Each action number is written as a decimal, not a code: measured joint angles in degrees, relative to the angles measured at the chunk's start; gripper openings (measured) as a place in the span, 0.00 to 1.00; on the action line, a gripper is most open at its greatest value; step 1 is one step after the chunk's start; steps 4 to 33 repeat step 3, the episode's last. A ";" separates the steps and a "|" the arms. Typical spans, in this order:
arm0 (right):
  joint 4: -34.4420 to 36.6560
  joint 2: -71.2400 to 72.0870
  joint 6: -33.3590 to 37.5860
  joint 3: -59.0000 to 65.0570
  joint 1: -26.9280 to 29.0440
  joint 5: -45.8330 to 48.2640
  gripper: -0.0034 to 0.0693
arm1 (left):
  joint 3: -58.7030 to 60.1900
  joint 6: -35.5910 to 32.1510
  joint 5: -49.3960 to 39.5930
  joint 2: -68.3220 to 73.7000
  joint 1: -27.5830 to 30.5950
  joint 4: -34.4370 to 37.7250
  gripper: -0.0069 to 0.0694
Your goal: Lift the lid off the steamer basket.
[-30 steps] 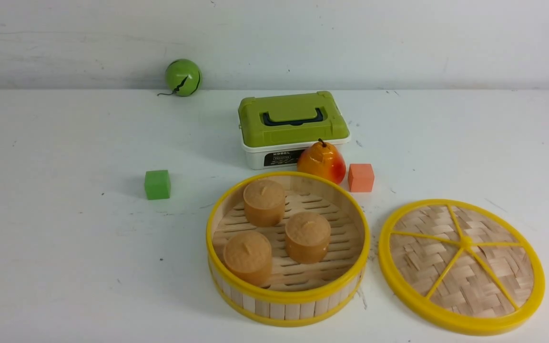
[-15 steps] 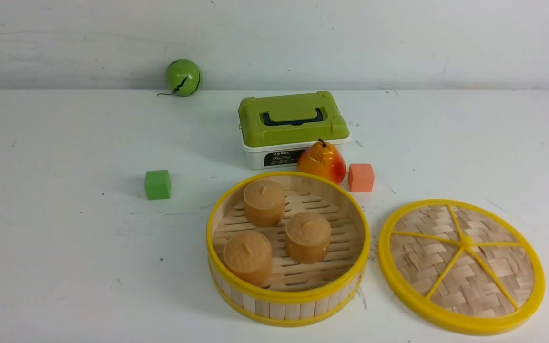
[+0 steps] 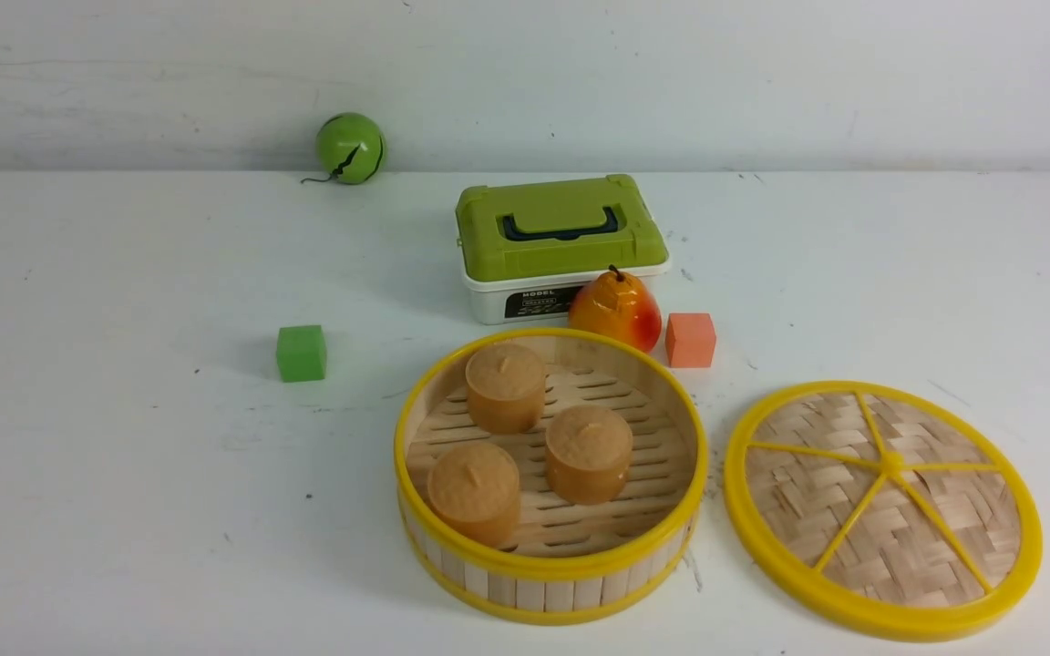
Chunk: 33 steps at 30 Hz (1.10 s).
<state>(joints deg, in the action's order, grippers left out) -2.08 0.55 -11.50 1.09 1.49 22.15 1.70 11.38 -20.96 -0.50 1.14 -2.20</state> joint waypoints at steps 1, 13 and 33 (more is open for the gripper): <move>0.00 0.00 0.00 0.00 0.00 0.00 0.13 | 0.00 0.00 0.00 0.00 0.00 0.00 0.40; 0.00 0.00 0.00 0.00 0.00 0.00 0.13 | 0.00 0.00 0.00 0.00 0.00 0.00 0.40; 0.00 0.00 0.00 0.00 0.00 0.00 0.13 | 0.00 0.00 0.00 0.00 0.00 0.00 0.40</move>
